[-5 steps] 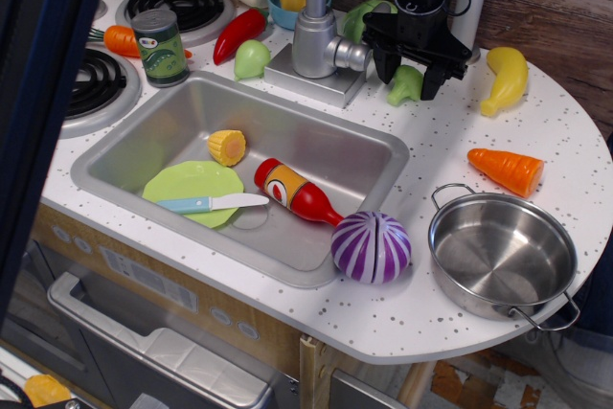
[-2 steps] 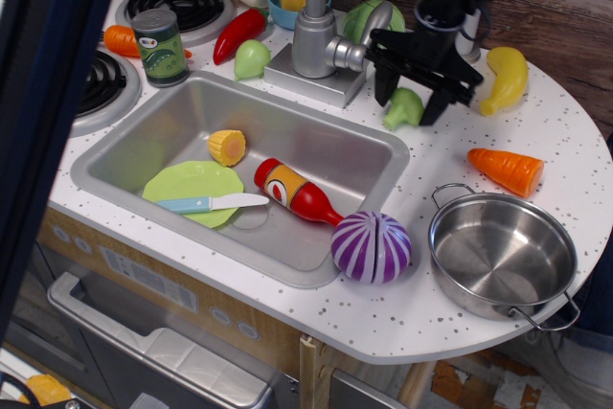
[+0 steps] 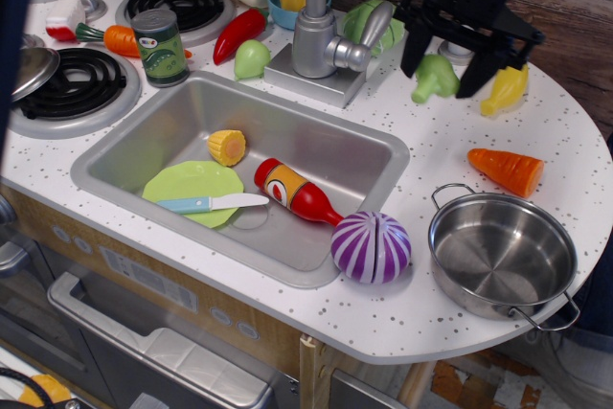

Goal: Put broccoli in pot or pan

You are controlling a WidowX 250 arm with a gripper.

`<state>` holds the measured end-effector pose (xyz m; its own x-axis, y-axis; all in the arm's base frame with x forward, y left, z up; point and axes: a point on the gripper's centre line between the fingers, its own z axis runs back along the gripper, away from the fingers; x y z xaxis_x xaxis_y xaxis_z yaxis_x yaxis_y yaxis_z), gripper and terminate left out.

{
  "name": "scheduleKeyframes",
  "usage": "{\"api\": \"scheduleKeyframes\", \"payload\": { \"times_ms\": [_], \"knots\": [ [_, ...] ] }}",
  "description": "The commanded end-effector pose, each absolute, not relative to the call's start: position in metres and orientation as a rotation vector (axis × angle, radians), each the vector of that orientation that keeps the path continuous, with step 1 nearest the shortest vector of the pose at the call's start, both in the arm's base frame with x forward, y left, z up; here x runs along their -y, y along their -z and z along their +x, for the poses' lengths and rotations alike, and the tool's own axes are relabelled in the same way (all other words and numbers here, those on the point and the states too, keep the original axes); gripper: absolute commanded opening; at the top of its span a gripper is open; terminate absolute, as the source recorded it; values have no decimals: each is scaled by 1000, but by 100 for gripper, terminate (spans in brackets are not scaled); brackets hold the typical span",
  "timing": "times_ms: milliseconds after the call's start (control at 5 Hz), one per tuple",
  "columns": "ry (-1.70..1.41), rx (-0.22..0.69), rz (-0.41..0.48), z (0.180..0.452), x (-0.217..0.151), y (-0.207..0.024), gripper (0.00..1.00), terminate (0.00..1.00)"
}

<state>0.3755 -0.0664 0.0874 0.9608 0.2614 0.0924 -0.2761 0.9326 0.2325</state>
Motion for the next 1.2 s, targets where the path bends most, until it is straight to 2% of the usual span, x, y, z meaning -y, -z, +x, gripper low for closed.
{"api": "scheduleKeyframes", "payload": {
  "times_ms": [0, 400, 600, 1000],
  "knots": [
    [-398, 89, 110, 341, 94, -101, 0, 0],
    [-414, 67, 43, 315, 117, -77, 0, 0],
    [-403, 106, 41, 312, 121, -75, 100, 0],
    [-403, 106, 41, 312, 121, -75, 100, 0]
  ]
}}
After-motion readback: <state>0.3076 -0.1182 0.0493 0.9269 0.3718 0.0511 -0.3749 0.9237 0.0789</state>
